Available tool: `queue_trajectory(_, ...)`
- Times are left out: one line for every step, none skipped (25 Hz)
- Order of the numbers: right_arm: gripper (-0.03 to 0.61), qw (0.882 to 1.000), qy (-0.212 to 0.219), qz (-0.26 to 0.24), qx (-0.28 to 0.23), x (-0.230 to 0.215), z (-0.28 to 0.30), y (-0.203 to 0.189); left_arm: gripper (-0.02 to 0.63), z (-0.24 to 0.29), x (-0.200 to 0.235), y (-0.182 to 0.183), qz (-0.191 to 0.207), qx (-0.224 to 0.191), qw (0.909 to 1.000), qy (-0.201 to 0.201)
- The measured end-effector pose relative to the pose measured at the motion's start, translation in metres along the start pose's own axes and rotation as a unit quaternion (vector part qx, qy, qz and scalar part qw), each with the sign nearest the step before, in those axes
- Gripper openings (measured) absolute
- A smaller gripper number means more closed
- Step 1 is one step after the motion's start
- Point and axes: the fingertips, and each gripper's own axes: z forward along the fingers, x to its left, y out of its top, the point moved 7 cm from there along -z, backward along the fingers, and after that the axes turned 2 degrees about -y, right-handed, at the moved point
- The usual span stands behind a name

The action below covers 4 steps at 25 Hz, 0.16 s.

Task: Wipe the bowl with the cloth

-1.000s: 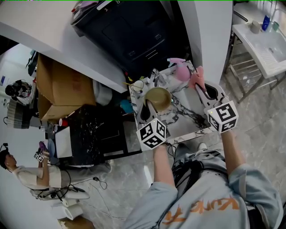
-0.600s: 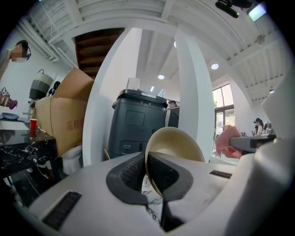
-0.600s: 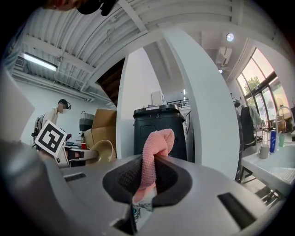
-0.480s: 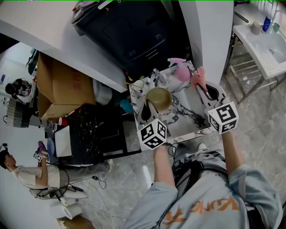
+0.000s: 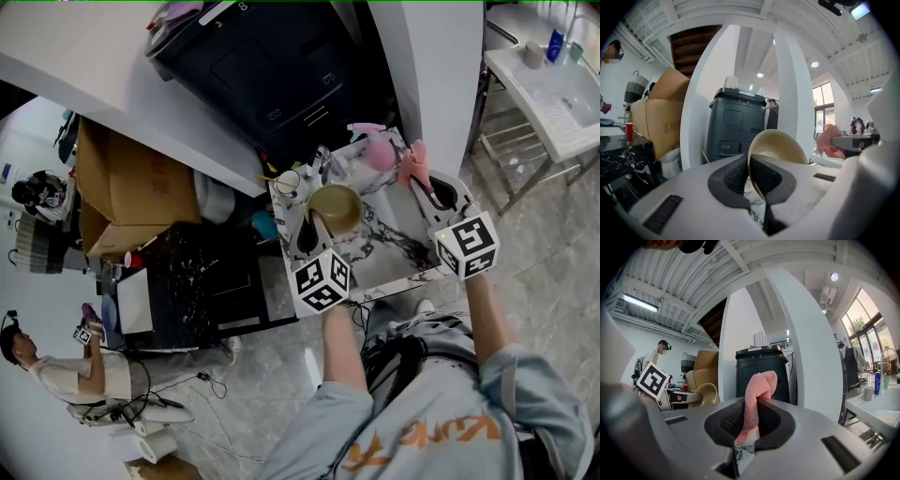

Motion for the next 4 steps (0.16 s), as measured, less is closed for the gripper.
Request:
queue_trajectory(0.049,1.0,0.0,0.001,0.0,-0.0008,0.0001,0.0,0.029,0.0005,-0.0004,-0.0003,0.001,0.002,1.0,0.0)
queue_trajectory(0.049,1.0,0.0,0.001,0.0,-0.0016,0.0003,0.0002,0.029,0.001,-0.0006,-0.0004,0.001,0.004,1.0,0.0)
queue_trajectory(0.049,1.0,0.0,0.002,0.0,-0.0024,0.0004,0.0006,0.029,0.0015,-0.0008,-0.0004,0.002,0.005,1.0,0.0)
queue_trajectory(0.049,1.0,0.0,0.002,0.0,-0.0032,0.0006,0.0011,0.029,0.002,-0.0009,-0.0003,0.003,0.007,1.0,0.0)
